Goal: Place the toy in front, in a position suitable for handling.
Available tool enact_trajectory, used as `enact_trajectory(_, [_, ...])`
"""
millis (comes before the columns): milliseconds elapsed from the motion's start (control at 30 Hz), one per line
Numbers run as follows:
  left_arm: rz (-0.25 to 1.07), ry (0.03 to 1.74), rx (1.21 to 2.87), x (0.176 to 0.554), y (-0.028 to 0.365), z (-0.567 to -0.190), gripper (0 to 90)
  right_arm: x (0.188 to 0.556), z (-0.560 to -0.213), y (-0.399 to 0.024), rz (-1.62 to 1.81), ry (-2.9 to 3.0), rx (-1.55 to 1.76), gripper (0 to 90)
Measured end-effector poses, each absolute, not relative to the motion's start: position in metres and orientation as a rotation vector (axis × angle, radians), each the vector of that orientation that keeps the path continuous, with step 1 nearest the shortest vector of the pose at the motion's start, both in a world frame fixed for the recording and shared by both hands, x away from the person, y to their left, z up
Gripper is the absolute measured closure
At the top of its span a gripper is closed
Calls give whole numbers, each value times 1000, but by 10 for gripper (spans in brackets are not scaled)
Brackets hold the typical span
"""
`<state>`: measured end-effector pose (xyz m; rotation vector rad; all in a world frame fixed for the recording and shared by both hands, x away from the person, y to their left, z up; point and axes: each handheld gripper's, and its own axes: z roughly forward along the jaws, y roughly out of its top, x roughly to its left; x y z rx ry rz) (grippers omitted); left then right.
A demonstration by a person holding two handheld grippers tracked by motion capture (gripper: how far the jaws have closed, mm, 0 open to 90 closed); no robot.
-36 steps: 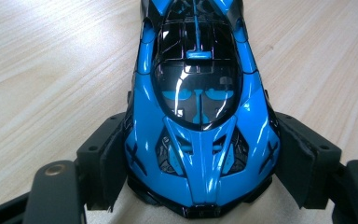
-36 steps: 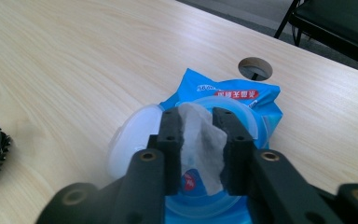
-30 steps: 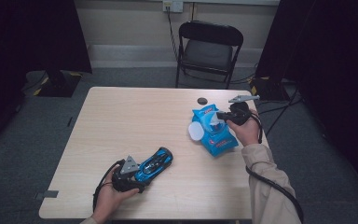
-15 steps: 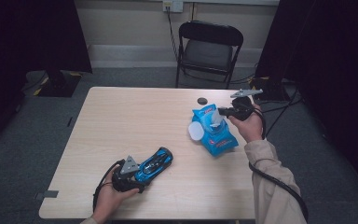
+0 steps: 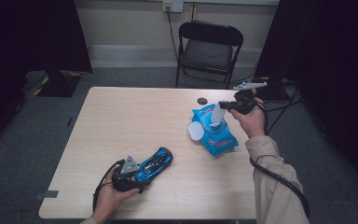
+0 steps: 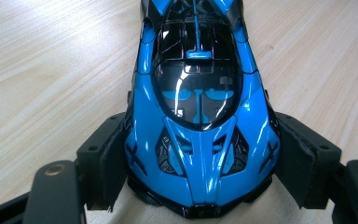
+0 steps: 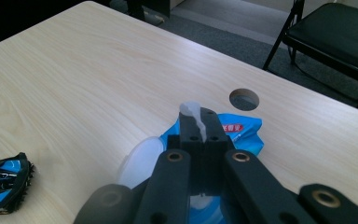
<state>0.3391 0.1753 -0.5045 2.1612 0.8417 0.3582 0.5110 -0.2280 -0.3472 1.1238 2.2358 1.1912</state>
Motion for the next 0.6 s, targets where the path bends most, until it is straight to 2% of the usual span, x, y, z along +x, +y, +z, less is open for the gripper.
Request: enact_trajectory(600, [359,839,2164,339,175,-504,257,509,-309,-228,1258,2194,1096,900])
